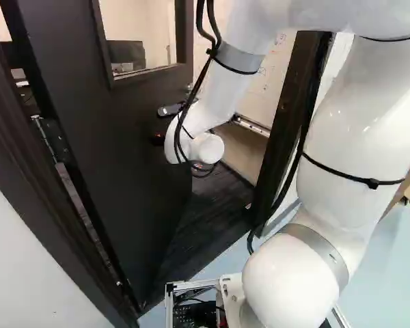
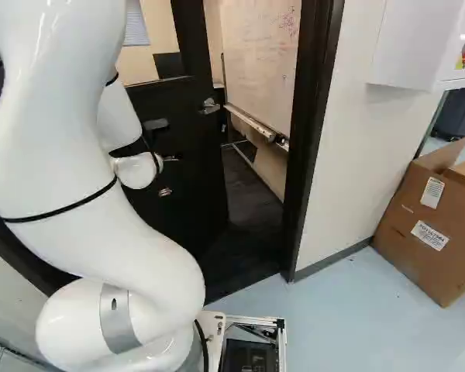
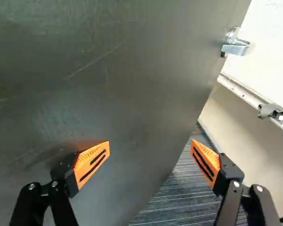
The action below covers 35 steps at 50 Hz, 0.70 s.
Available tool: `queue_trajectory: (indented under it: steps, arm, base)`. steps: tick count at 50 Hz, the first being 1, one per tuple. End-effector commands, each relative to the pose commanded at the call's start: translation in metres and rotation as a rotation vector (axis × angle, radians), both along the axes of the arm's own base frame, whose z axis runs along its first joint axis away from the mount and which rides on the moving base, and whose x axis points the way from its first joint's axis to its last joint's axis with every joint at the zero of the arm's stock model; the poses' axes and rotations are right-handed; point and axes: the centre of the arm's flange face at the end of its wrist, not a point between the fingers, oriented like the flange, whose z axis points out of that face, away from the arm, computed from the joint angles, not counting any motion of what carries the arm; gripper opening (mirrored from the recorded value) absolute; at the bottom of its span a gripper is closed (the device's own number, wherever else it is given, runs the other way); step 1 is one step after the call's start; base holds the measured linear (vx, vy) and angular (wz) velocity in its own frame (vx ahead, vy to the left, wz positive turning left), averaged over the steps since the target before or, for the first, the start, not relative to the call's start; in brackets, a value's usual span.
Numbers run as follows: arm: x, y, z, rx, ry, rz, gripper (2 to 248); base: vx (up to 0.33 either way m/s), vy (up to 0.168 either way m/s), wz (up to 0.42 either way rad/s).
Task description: Open the door and move inside
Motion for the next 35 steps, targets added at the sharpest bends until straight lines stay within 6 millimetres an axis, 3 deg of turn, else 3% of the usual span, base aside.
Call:
queue_trajectory:
  steps: [35]
  arm:
    - [0.001, 0.047, -0.001, 0.036, 0.014, 0.016, 247]
  base:
    - [0.000, 0.000, 0.000]
